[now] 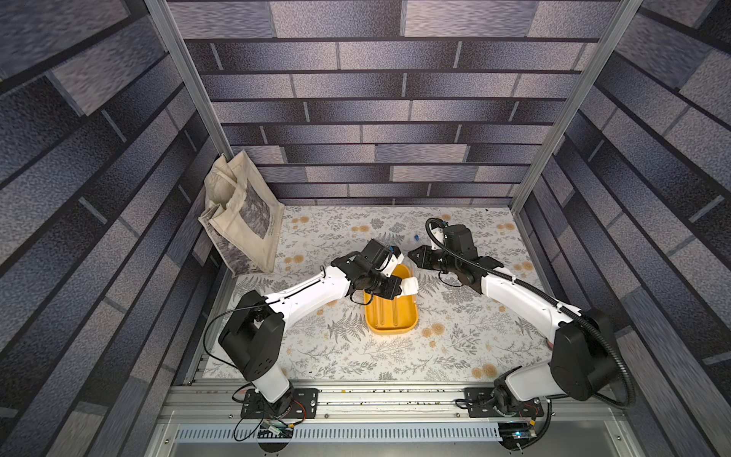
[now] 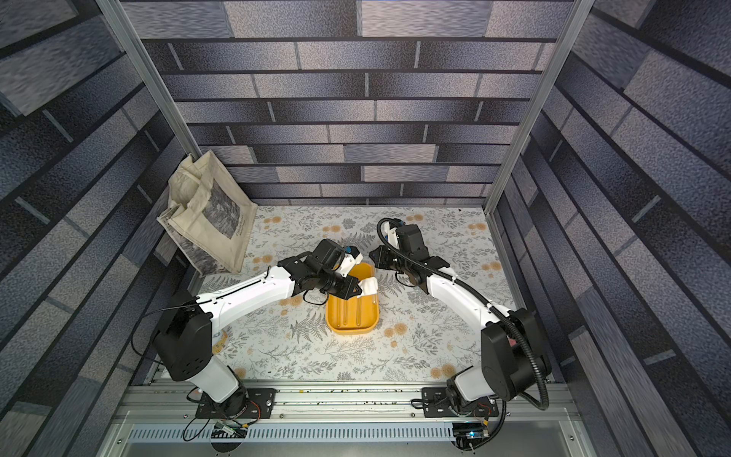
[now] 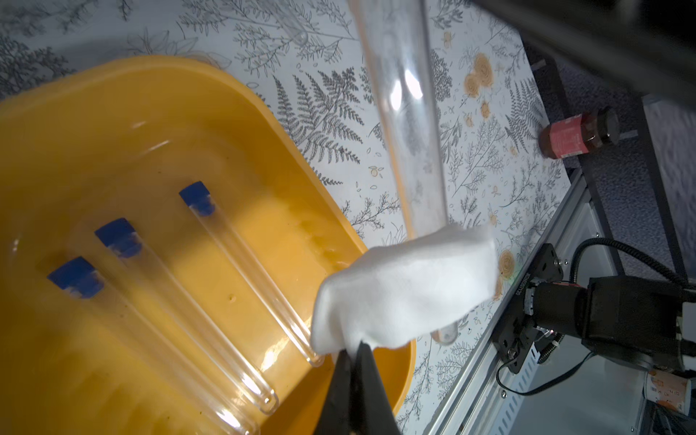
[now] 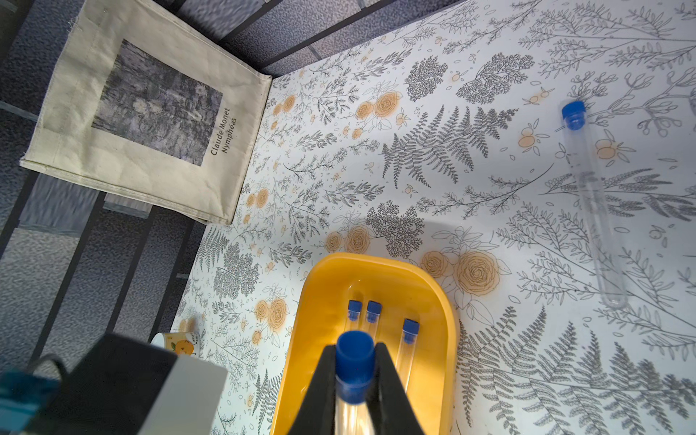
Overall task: Wipe the exteriors of test tubes
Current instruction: Wipe the dirt from the test tube.
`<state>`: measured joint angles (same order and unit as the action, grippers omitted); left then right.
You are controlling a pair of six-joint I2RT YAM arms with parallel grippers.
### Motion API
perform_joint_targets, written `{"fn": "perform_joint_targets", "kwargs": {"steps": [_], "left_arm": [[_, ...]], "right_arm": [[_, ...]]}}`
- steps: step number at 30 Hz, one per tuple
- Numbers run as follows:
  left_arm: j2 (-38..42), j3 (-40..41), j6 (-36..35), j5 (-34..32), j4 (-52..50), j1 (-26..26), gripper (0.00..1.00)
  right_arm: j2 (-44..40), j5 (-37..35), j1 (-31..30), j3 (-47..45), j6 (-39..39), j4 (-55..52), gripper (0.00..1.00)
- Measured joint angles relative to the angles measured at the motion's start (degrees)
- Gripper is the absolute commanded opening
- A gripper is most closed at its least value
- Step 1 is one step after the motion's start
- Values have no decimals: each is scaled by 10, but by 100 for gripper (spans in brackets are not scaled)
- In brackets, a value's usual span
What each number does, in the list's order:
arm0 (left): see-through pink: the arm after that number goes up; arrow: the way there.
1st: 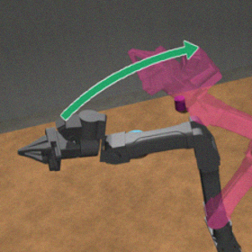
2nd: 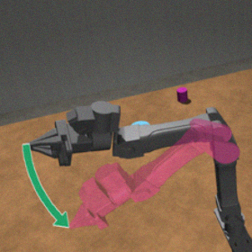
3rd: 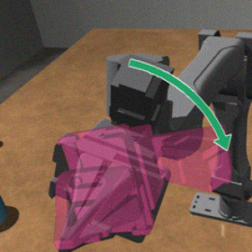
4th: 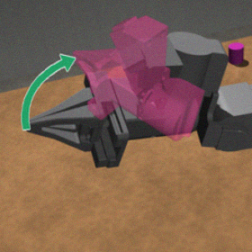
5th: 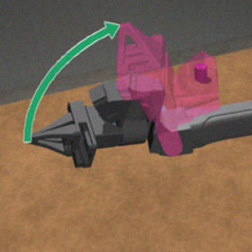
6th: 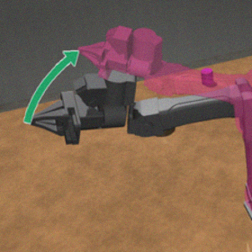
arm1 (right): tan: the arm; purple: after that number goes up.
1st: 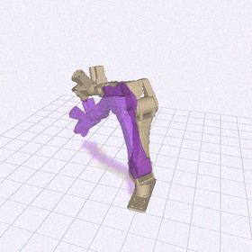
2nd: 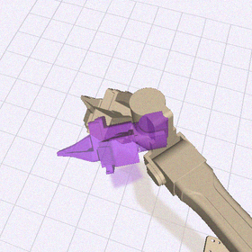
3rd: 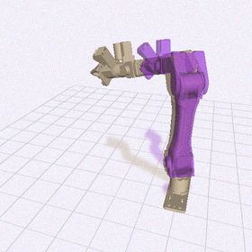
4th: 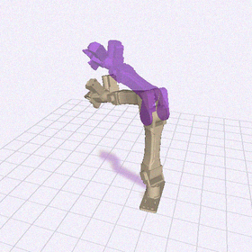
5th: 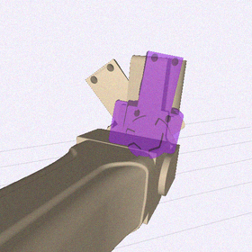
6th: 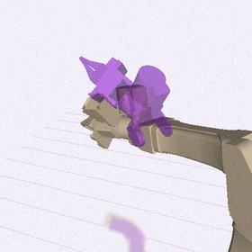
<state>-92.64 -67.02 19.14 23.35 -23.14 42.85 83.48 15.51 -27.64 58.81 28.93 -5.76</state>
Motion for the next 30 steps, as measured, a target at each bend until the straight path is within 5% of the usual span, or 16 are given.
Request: {"fn": "perform_joint_targets", "kwargs": {"steps": [12,30], "left_arm": [[40,50,13,-7,23,5,4],[-65,-131,-22,-6,-32,-31,4]], "right_arm": [[0,0,0,0,0,0,13],[-3,0,0,-1,0,0,13]]}}
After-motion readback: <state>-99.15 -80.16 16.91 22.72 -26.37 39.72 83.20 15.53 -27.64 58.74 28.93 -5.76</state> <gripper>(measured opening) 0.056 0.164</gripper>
